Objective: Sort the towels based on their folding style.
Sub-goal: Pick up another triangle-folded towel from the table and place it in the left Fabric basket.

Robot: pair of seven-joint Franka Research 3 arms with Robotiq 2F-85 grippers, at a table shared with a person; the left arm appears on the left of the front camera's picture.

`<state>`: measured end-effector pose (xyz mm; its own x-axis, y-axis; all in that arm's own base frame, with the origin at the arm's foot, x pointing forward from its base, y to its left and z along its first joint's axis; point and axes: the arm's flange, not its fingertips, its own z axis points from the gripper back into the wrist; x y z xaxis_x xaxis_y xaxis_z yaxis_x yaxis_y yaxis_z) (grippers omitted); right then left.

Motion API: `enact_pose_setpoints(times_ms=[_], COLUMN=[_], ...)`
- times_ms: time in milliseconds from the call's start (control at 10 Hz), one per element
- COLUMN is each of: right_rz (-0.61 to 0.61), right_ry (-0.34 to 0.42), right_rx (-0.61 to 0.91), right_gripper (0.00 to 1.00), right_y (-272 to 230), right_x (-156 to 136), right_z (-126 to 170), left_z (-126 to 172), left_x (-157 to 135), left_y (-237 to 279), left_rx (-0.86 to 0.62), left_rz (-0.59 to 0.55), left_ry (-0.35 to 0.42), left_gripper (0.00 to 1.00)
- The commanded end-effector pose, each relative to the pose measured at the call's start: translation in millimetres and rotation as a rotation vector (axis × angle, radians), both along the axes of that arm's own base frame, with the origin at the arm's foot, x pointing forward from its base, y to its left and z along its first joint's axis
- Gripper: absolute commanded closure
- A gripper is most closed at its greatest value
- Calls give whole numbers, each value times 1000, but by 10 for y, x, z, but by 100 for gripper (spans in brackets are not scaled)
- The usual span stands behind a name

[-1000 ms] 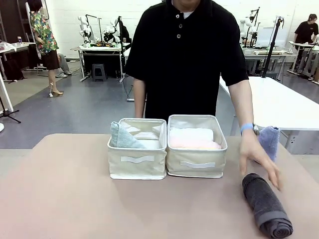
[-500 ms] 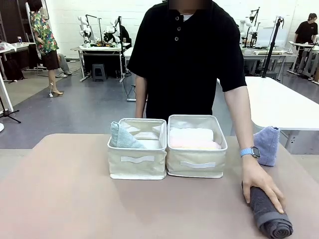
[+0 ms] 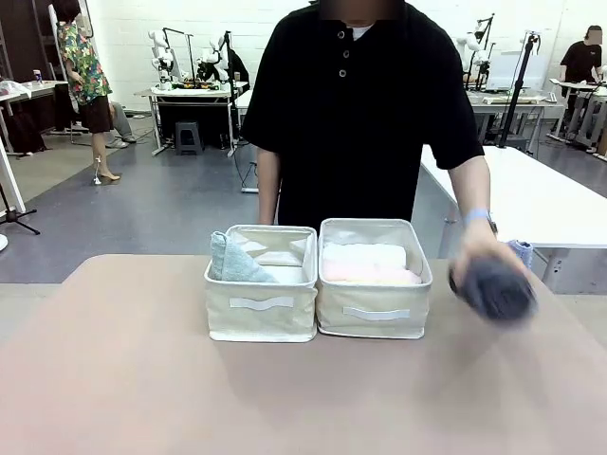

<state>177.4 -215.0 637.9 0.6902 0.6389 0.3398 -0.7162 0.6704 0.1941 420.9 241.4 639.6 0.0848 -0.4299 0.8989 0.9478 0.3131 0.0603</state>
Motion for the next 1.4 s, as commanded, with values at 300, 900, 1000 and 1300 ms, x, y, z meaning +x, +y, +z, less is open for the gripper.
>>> enact_pose_setpoints(times_ms=[300,900,1000,1300], right_rz=[20,10,10,-4], right_ry=[-152,-188,-188,-191], right_rx=[-57,-68,-68,-64], right_gripper=[0,0,0,0], right_y=[807,1083,1083,1092], right_x=[1299,1920,1920,1949], right_z=[-178,-561,-561,-559], left_z=[-3,-3,-3,-3], left_x=[-22,-22,-22,-22], left_y=[-7,-7,-7,-7], left_rx=[23,23,23,23], left_rz=[7,7,7,7], left_ry=[0,0,0,0], left_gripper=[0,0,0,0])
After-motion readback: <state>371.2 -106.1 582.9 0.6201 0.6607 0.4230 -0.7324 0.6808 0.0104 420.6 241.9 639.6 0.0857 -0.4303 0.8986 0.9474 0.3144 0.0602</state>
